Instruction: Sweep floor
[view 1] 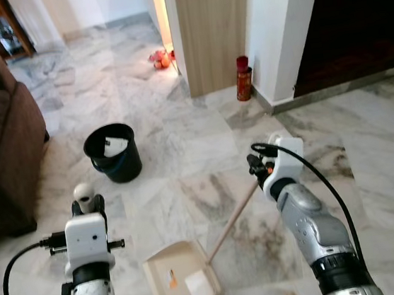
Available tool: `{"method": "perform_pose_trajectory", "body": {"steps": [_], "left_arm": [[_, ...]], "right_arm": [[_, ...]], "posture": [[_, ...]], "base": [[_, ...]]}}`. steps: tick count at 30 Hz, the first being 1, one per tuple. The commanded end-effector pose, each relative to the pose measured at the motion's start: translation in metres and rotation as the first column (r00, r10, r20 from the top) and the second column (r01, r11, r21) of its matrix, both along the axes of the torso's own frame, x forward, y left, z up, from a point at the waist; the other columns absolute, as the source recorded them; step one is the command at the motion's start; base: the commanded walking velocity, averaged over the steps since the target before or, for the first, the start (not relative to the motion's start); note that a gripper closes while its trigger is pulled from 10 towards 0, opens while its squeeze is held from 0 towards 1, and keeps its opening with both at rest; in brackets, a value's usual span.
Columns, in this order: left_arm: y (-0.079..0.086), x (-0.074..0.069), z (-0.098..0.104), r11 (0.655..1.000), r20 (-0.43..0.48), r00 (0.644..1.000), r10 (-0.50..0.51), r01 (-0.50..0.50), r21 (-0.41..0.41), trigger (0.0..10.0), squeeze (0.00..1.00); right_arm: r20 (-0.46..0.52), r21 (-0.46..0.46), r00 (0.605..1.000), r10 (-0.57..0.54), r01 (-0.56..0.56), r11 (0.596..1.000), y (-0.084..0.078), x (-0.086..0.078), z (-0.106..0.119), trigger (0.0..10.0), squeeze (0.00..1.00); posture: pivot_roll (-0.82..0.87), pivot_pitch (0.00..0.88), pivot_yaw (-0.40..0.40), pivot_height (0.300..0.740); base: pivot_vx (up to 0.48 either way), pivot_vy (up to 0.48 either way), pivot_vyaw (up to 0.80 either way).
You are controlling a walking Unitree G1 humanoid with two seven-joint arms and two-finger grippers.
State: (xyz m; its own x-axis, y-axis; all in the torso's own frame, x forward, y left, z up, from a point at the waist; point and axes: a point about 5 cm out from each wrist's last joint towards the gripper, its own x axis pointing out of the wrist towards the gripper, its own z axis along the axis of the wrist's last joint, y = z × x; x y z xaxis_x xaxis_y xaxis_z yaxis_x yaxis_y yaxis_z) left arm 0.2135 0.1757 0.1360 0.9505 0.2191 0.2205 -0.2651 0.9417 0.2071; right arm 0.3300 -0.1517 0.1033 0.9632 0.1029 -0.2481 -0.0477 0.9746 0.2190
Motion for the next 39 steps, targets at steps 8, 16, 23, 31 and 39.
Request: {"method": "perform_pose_trajectory", "body": {"steps": [8, 16, 23, 31, 39], "left_arm": [[0.0092, -0.0021, 0.0031, 0.999, 0.005, 0.999, 0.034, -0.034, 0.043, 10.0, 0.00], [0.0093, -0.0026, 0.0034, 0.999, 0.005, 0.999, 0.034, -0.035, 0.042, 10.0, 0.00], [0.0093, -0.0027, 0.0034, 0.998, 0.003, 0.999, 0.036, -0.036, 0.043, 10.0, 0.00], [0.0097, -0.0030, 0.0035, 0.998, 0.002, 0.999, 0.036, -0.036, 0.043, 10.0, 0.00], [0.0100, -0.0034, 0.0035, 0.998, -0.001, 0.999, 0.037, -0.037, 0.044, 10.0, 0.00]], "right_arm": [[0.071, 0.051, 0.996, 0.057, -0.061, 0.997, 0.0205, 0.0053, 0.0176, 10.0, 0.00], [0.072, 0.054, 0.996, 0.058, -0.062, 0.997, 0.0210, 0.0050, 0.0179, 10.0, 0.00], [0.069, 0.057, 0.996, 0.063, -0.067, 0.996, 0.0210, 0.0047, 0.0174, 10.0, 0.00], [0.064, 0.055, 0.996, 0.068, -0.071, 0.996, 0.0224, 0.0041, 0.0167, 10.0, 0.00], [0.064, 0.054, 0.995, 0.071, -0.074, 0.996, 0.0226, 0.0036, 0.0164, 10.0, 0.00]], "posture": [[-0.18, 0.026, 0.068, 0.740], [-0.18, 0.028, 0.068, 0.740], [-0.18, 0.031, 0.067, 0.740], [-0.18, 0.032, 0.068, 0.740], [-0.18, 0.035, 0.068, 0.740]], "base": [[0.270, 0.000, 0.00], [0.266, 0.000, 0.00], [0.266, 0.000, 0.00], [0.268, 0.000, 0.00], [0.267, 0.000, 0.00]]}}
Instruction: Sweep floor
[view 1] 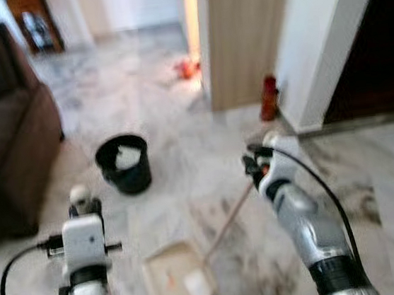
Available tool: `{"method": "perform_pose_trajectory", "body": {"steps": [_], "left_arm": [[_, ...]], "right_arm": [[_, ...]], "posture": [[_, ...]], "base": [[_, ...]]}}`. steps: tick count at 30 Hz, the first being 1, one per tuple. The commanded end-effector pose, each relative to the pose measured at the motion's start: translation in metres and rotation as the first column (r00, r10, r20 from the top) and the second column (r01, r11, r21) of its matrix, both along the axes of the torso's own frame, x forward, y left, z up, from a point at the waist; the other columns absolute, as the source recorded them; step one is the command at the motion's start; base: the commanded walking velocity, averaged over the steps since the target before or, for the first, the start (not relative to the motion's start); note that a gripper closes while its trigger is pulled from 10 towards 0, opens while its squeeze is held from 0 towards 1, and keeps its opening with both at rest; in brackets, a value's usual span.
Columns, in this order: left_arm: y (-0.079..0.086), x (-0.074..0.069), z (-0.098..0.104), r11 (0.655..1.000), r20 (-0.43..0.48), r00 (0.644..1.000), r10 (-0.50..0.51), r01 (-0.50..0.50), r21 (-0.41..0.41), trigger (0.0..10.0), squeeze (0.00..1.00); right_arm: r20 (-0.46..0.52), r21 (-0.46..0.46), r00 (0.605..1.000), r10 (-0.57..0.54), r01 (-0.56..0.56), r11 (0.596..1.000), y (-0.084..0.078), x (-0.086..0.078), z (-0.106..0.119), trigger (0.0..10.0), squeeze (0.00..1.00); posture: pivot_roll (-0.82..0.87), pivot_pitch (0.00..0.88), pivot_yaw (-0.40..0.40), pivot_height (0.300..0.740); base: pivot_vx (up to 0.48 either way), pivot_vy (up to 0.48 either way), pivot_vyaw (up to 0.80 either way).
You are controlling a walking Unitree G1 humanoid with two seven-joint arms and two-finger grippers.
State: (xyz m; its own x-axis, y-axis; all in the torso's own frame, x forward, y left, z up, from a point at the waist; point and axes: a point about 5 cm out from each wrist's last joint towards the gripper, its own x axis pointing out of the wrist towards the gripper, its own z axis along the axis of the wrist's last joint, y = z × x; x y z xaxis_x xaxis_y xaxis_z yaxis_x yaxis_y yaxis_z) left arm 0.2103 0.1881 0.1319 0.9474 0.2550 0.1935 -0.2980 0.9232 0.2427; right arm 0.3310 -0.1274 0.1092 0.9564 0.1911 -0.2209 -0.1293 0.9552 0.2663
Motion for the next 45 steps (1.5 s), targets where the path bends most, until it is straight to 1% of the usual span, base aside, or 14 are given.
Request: {"method": "perform_pose_trajectory", "body": {"steps": [1, 45], "left_arm": [[-0.0023, -0.0002, 0.0076, 1.000, 0.033, 0.999, -0.008, 0.007, 0.016, 10.0, 0.00], [-0.0019, 0.0000, 0.0063, 1.000, 0.026, 1.000, -0.005, 0.005, 0.011, 10.0, 0.00]], "right_arm": [[0.040, 0.007, 0.999, -0.009, 0.008, 1.000, -0.0017, 0.0026, 0.0105, 10.0, 0.00], [0.041, 0.027, 0.999, -0.011, 0.010, 1.000, -0.0008, 0.0034, 0.0116, 10.0, 0.00]], "posture": [[-0.18, 0.037, 0.069, 0.740], [-0.18, 0.032, 0.069, 0.740]], "base": [[0.266, 0.000, 0.00], [0.269, 0.000, 0.00]]}}
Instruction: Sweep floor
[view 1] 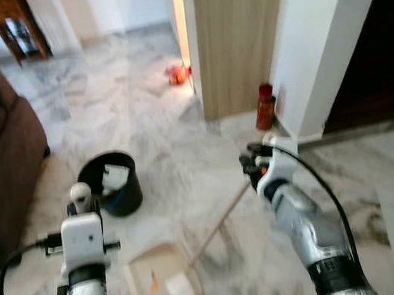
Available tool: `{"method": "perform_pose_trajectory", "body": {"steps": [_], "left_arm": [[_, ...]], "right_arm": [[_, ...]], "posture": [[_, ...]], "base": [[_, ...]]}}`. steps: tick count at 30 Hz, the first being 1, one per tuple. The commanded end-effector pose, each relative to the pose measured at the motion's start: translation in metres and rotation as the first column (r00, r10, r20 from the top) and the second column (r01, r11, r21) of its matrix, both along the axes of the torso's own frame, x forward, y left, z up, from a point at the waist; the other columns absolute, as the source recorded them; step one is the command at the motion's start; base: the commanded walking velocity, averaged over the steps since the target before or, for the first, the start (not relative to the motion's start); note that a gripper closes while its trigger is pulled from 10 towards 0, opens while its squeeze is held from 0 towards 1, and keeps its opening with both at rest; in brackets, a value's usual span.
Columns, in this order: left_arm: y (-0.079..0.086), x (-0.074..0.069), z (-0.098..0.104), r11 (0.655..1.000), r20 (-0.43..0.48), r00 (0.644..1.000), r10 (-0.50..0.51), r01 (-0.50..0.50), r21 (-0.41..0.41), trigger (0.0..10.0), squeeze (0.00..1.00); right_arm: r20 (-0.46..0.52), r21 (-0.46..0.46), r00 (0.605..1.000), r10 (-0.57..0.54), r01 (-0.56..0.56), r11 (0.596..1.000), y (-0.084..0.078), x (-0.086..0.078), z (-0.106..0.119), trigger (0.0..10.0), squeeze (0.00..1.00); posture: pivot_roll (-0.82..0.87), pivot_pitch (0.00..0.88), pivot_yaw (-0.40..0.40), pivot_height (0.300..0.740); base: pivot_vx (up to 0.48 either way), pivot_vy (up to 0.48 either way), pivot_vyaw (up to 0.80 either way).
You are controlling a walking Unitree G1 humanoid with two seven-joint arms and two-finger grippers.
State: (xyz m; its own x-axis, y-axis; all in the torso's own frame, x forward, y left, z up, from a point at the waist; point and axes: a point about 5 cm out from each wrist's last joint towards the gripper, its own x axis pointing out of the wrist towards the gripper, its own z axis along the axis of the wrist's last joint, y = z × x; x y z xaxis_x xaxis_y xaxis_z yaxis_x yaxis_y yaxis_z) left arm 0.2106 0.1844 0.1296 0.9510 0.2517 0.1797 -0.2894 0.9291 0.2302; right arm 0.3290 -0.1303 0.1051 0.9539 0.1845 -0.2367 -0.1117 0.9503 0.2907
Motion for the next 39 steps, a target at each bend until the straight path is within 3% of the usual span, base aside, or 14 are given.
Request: {"method": "perform_pose_trajectory", "body": {"steps": [1, 39], "left_arm": [[0.0017, -0.0004, 0.0084, 1.000, 0.036, 0.999, 0.001, -0.002, 0.027, 10.0, 0.00], [0.0017, -0.0001, 0.0084, 1.000, 0.034, 0.999, 0.005, -0.006, 0.028, 10.0, 0.00]], "right_arm": [[0.063, 0.004, 0.998, 0.000, -0.001, 1.000, 0.0021, 0.0056, 0.0161, 10.0, 0.00], [0.064, 0.007, 0.998, 0.000, -0.001, 1.000, 0.0018, 0.0056, 0.0160, 10.0, 0.00]], "posture": [[-0.18, 0.031, 0.069, 0.740], [-0.18, 0.034, 0.067, 0.740]], "base": [[0.266, 0.000, 0.00], [0.267, 0.000, 0.00]]}}
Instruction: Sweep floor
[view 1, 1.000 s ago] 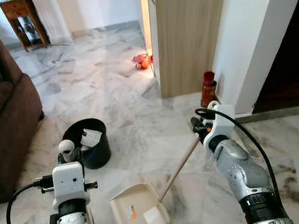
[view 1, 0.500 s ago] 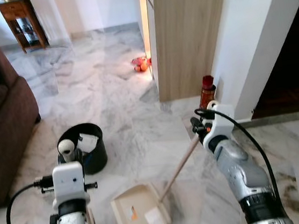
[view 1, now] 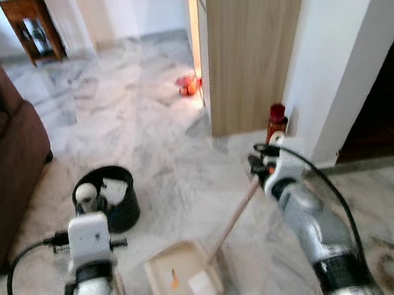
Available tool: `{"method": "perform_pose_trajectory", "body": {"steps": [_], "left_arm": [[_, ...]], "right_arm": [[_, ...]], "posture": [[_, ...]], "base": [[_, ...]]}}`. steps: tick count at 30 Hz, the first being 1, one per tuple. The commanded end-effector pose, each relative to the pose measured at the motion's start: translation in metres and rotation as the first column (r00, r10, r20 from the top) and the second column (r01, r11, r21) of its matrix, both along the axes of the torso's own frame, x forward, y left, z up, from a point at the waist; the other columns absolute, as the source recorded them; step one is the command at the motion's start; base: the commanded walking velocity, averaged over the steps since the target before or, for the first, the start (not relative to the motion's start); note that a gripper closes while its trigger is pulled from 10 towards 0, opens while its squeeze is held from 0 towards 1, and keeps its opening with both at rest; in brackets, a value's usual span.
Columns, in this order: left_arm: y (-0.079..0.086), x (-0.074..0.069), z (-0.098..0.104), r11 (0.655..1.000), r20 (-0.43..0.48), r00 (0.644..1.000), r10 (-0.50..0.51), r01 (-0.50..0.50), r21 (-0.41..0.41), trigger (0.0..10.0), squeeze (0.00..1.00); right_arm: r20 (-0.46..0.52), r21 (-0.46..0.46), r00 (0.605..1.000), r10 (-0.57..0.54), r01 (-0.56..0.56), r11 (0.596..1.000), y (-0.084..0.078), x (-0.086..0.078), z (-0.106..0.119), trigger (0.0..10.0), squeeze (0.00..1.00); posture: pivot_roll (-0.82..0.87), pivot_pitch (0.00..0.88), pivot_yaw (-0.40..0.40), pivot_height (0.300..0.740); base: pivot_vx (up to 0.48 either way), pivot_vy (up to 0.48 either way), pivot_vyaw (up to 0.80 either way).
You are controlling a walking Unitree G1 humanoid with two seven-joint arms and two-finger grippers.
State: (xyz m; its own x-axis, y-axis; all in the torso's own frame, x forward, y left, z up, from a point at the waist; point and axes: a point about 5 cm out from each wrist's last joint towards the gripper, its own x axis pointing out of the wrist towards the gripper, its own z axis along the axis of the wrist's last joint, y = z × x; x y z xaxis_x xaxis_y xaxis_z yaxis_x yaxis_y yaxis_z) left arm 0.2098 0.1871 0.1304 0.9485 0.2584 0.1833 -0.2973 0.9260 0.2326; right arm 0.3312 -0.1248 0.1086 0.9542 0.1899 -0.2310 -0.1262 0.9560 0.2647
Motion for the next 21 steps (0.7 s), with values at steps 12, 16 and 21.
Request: {"method": "perform_pose_trajectory", "body": {"steps": [12, 16, 21], "left_arm": [[-0.0011, 0.0004, 0.0075, 1.000, 0.030, 1.000, -0.002, 0.001, 0.023, 10.0, 0.00], [-0.0012, 0.0002, 0.0075, 1.000, 0.029, 1.000, 0.000, 0.000, 0.023, 10.0, 0.00], [-0.0012, 0.0003, 0.0076, 1.000, 0.030, 1.000, -0.001, 0.000, 0.023, 10.0, 0.00]], "right_arm": [[0.052, 0.031, 0.999, -0.011, 0.010, 0.999, -0.0040, 0.0034, 0.0124, 10.0, 0.00], [0.051, 0.032, 0.999, -0.011, 0.009, 0.999, -0.0044, 0.0033, 0.0123, 10.0, 0.00], [0.051, 0.030, 0.999, -0.011, 0.010, 1.000, -0.0044, 0.0035, 0.0125, 10.0, 0.00]], "posture": [[-0.18, 0.036, 0.066, 0.740], [-0.18, 0.038, 0.065, 0.740], [-0.18, 0.039, 0.065, 0.740]], "base": [[0.265, 0.000, 0.00], [0.266, 0.000, 0.00], [0.267, 0.000, 0.00]]}}
